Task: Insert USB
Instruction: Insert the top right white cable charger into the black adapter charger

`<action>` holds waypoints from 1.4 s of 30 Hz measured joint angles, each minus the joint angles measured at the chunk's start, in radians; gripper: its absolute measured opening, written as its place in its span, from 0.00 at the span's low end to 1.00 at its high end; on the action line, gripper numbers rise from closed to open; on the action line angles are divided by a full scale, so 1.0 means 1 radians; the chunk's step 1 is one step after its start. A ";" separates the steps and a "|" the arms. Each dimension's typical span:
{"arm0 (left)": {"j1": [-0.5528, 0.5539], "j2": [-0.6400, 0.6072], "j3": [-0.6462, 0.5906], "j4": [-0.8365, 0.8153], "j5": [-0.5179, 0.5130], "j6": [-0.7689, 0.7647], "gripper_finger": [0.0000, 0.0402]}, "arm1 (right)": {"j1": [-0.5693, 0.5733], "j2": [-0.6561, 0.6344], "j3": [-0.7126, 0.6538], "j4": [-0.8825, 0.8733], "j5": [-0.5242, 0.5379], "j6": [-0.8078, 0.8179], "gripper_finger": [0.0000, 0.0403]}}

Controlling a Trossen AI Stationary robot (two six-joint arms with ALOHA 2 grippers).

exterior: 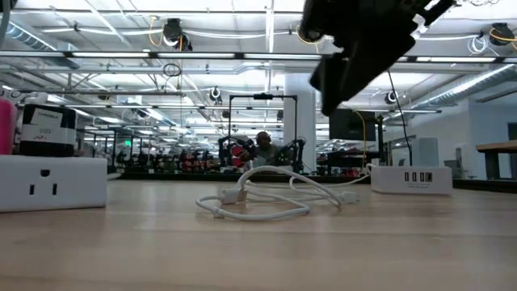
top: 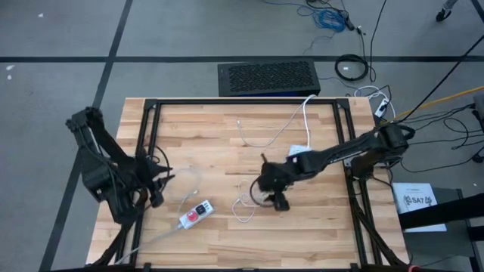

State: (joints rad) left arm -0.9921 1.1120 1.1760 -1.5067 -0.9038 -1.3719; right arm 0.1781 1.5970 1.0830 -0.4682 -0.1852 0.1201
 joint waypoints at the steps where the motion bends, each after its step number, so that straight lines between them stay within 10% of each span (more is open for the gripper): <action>1: 0.003 -0.010 -0.005 0.000 -0.008 0.020 0.30 | 0.011 0.025 0.014 0.027 -0.001 -0.015 0.43; 14: 0.017 -0.027 -0.131 0.071 -0.014 0.044 0.30 | -0.073 0.182 0.431 -0.346 0.163 -0.183 0.43; 28: 0.022 -0.026 -0.274 0.215 -0.111 -0.036 0.30 | -0.552 0.362 0.286 -0.073 0.147 -0.191 0.26; 42: 0.050 -0.019 -0.281 0.244 -0.122 -0.036 0.30 | -0.319 0.498 0.299 0.178 -0.116 -0.185 0.10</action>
State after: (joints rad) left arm -0.9418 1.0925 0.8953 -1.2630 -1.0262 -1.4075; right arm -0.1409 2.0953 1.3817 -0.2907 -0.3016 -0.0645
